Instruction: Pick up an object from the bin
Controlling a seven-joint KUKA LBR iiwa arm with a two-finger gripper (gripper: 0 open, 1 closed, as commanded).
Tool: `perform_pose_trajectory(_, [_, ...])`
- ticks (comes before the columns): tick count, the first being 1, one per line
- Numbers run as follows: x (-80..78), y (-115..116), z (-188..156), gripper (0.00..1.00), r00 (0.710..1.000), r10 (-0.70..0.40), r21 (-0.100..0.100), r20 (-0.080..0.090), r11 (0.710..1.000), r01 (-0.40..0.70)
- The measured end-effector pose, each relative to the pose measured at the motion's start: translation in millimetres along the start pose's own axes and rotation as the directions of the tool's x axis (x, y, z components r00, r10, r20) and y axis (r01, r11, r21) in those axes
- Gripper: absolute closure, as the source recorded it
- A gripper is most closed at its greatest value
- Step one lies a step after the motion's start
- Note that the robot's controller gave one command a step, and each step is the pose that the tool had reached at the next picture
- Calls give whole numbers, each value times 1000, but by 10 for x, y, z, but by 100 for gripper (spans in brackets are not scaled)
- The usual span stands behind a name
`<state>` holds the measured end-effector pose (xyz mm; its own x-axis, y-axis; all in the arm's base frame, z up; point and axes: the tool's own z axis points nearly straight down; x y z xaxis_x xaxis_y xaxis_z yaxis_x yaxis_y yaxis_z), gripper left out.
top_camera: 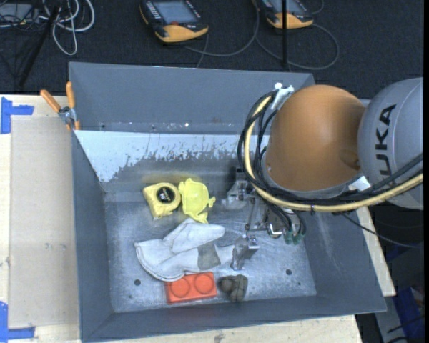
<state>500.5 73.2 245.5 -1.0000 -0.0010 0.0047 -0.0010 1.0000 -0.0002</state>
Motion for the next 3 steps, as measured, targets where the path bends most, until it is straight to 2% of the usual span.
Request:
perform_pose_trajectory(1, [-7, -4, -11, 0, 1000, 2, 0, 3, 1000, -2])
perform_pose_trajectory(2, [-71, -51, 442, 0, 999, -40, -1, 11, 999, 40])
perform_pose_trajectory(3, [-85, -74, 1125, 0, 999, -45, -1, 7, 999, 45])
